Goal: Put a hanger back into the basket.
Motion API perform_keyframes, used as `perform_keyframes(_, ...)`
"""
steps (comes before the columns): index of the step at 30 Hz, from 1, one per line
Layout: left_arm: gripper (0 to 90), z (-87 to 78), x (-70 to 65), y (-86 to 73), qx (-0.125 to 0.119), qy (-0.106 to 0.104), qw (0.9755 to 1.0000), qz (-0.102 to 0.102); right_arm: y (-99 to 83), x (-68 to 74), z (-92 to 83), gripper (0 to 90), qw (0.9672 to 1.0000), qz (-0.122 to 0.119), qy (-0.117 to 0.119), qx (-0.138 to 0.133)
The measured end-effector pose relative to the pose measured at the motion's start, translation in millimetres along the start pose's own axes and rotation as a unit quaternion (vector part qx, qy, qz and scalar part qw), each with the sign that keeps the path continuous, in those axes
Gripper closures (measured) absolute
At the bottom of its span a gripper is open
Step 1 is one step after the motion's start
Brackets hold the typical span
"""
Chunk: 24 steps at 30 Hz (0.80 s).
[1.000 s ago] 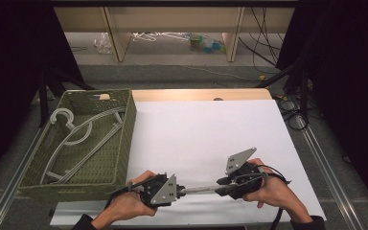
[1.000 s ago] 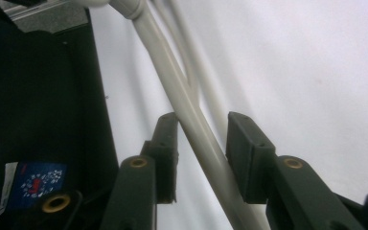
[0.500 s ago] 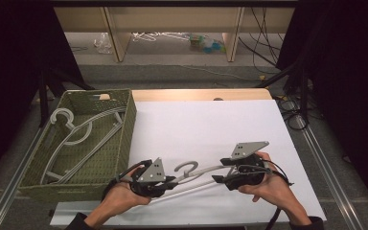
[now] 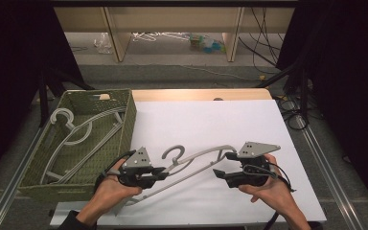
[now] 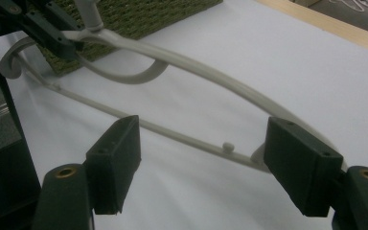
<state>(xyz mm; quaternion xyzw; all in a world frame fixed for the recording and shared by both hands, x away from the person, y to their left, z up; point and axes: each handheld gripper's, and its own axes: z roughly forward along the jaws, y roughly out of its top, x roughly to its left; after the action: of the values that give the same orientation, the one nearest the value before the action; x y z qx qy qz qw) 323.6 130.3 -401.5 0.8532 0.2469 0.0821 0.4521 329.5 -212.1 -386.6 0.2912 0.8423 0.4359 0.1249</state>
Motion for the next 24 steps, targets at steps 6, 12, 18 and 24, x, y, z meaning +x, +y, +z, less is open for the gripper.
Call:
perform_keyframes(6, 79.1, -15.9, 6.7, 4.6, -0.021, 0.008, 0.9993, -0.030, -8.8, 4.2, -1.7, 28.7, 0.9998, 0.014, -0.005, -0.013)
perform_keyframes(12, 79.1, -32.2, 10.2, 12.5, -0.051, 0.013, 0.9977, -0.041, -17.3, 7.4, -1.9, 25.3, 0.9996, 0.016, -0.003, -0.024)
perform_keyframes(18, 79.1, -48.3, 18.5, 19.8, -0.073, 0.017, 0.9949, -0.067, -24.5, 8.5, -0.8, 20.8, 0.9996, 0.016, 0.004, -0.023)
perform_keyframes(24, 79.1, -63.2, 21.3, 32.2, -0.080, 0.012, 0.9944, -0.068, -28.1, 7.7, 2.2, 21.0, 0.9997, 0.017, 0.002, -0.018)
